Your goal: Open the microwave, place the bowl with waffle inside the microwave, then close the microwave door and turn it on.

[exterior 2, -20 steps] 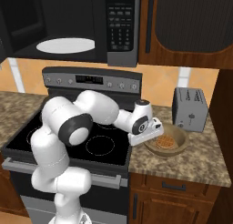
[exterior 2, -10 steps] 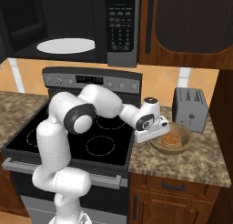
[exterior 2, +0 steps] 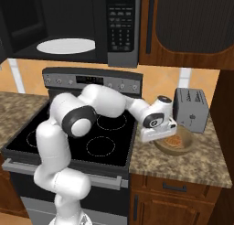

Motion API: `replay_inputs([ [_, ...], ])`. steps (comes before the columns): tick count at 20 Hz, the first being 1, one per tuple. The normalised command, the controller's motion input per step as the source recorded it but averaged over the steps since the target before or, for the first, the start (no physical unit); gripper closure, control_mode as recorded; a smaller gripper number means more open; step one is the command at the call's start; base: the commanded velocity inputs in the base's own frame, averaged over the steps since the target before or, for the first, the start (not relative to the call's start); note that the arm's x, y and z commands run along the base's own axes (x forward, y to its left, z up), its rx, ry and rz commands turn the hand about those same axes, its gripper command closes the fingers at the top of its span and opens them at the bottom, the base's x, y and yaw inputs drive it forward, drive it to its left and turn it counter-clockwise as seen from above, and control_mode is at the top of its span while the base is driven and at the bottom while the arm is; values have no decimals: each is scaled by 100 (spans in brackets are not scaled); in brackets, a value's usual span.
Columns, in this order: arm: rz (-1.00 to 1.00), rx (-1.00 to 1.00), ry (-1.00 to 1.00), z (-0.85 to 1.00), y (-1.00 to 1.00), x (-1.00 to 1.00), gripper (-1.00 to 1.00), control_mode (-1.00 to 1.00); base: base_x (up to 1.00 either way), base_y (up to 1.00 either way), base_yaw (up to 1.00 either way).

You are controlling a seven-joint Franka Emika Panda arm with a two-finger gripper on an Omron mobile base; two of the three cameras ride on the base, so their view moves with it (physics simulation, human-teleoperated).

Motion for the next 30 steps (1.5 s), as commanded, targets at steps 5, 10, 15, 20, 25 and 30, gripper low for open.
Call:
replay_inputs([
  [5, 4, -14, -18, 38, 8, -99, 100, -100, 0, 0, 0],
  [10, 8, -27, -22, 62, 25, -99, 100, -100, 0, 0, 0],
  [15, 19, -20, -14, 91, 32, -99, 100, -100, 0, 0, 0],
  [20, 33, -13, -21, 86, 37, -100, 100, -100, 0, 0, 0],
  [25, 47, -23, -2, 78, 46, -100, 100, -100, 0, 0, 0],
  [30, 48, -45, 0, 64, 61, -100, 100, -100, 0, 0, 0],
])
